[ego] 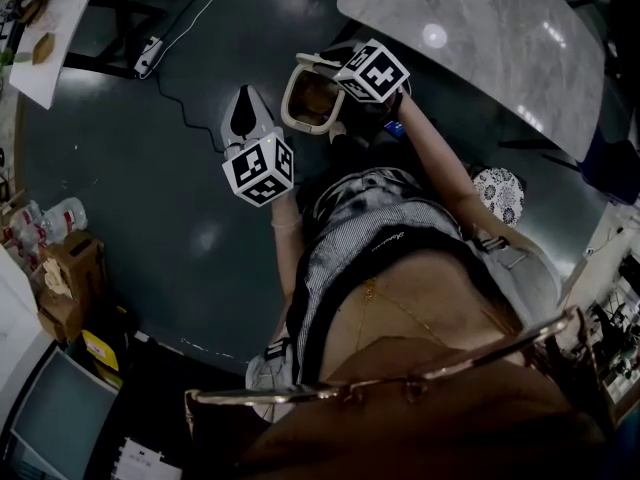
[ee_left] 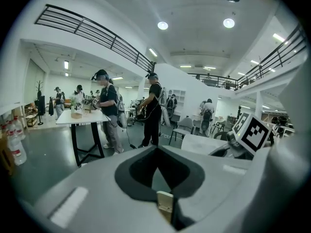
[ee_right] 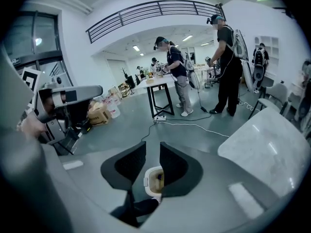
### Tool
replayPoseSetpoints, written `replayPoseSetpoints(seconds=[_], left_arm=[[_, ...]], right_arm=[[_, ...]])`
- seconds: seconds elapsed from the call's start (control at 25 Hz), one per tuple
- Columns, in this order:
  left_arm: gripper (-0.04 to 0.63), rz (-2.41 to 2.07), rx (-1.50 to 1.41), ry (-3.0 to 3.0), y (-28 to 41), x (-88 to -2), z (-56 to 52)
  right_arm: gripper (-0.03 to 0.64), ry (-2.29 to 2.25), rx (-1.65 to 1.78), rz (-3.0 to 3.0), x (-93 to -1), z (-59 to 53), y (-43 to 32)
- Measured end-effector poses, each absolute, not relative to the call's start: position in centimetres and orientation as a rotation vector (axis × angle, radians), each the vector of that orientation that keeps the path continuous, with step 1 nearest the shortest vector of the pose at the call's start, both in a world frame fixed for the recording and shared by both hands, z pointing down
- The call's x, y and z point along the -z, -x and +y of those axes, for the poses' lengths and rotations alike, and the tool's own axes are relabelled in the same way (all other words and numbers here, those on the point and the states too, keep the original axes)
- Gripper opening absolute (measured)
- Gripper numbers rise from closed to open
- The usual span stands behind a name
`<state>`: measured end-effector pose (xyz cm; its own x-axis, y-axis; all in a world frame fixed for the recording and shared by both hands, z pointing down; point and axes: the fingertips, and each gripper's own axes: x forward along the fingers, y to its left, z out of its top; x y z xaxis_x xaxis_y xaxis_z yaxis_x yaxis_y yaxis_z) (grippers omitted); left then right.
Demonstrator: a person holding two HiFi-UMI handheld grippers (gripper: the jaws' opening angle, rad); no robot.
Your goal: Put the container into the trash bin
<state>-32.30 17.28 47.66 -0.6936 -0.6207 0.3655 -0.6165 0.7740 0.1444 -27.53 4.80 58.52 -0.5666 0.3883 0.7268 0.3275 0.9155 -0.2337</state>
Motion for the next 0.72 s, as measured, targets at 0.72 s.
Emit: replayPoseSetpoints(seconds=[0.72], left_arm=[[0.0, -2.525, -0.012, -1.036, 31.7, -47.9, 14.3]], right_arm=[[0.028, 0.489, -0.108, -2.39, -54.1, 3.9, 28.1]])
